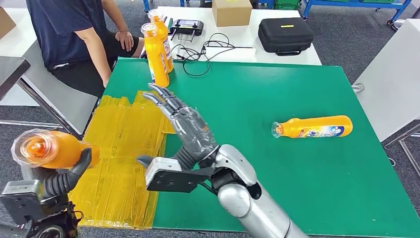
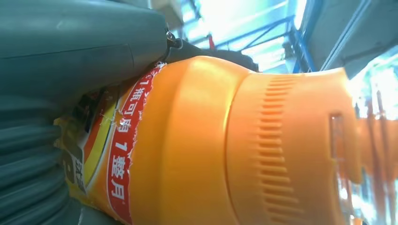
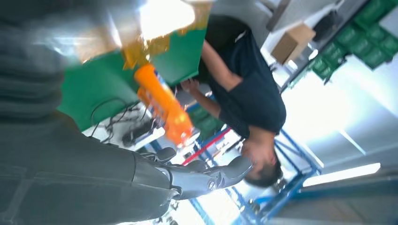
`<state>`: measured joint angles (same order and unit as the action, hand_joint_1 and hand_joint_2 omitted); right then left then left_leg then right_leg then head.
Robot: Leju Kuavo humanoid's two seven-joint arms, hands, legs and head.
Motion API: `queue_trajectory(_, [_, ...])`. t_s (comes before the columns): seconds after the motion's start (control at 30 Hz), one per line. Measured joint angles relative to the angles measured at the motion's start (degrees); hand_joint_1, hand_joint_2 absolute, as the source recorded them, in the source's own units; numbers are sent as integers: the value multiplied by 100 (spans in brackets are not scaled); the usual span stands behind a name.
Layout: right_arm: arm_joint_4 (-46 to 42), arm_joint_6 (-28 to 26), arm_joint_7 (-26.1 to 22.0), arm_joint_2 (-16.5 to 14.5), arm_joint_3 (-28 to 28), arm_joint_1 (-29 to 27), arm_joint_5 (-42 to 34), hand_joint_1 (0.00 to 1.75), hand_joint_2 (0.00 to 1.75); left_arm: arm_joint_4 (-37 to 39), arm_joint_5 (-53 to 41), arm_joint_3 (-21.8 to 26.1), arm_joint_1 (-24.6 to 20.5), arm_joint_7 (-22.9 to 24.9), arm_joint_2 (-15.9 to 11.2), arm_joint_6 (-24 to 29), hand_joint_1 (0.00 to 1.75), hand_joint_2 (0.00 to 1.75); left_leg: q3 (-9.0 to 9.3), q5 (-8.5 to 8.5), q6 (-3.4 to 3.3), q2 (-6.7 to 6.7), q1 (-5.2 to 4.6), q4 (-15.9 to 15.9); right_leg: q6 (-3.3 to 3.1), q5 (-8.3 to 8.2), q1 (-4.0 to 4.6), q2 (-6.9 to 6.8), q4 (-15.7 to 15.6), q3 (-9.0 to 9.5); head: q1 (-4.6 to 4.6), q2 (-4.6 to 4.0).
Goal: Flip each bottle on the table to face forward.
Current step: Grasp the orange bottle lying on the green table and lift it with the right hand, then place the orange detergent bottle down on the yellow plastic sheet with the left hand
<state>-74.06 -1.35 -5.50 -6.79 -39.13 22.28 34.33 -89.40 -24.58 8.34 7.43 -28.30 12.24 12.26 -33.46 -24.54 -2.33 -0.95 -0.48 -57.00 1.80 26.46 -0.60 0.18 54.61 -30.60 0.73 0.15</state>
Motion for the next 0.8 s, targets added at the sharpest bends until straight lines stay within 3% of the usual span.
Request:
queue_trajectory(0.13, [-378, -86, -148, 301, 355, -248, -43, 0, 0, 517, -777, -108, -202, -140, -61, 902, 175, 175, 3, 0, 0, -5, 0, -1, 1, -1, 0, -3, -1, 0, 2, 1])
queue_trajectory(0.33, [-1066, -136, -267, 929, 901, -715, -165, 0, 0, 1738, -1524, -717, -616, -214, -382, 2148, 175, 175, 0, -1, -1, -4, -2, -1, 2, -1, -2, -5, 0, 3, 2, 1])
queue_trajectory(0.5, [-1306, -114, -341, 1342, 1264, -869, -366, 0, 0, 2804, -1773, -1368, -958, -258, -546, 2656, 175, 175, 0, -1, -1, -1, -5, -2, 2, -1, -3, -4, -1, 2, 2, 1])
queue_trajectory(0.67, [-1370, -93, -514, 1754, 1450, -1048, -586, 0, 0, 3646, -2024, -1969, -1294, -164, -575, 2746, 175, 175, -1, -1, -2, -3, -8, -3, 3, -2, -4, -4, -1, 3, 3, 1])
queue_trajectory(0.8, [-1388, -71, -527, 2002, 1502, -1054, -706, 0, 0, 4280, -2140, -2505, -1631, 79, -574, 2393, 5, 175, -2, -1, -2, -2, -8, -3, 3, -2, -4, -4, -1, 3, 2, 0])
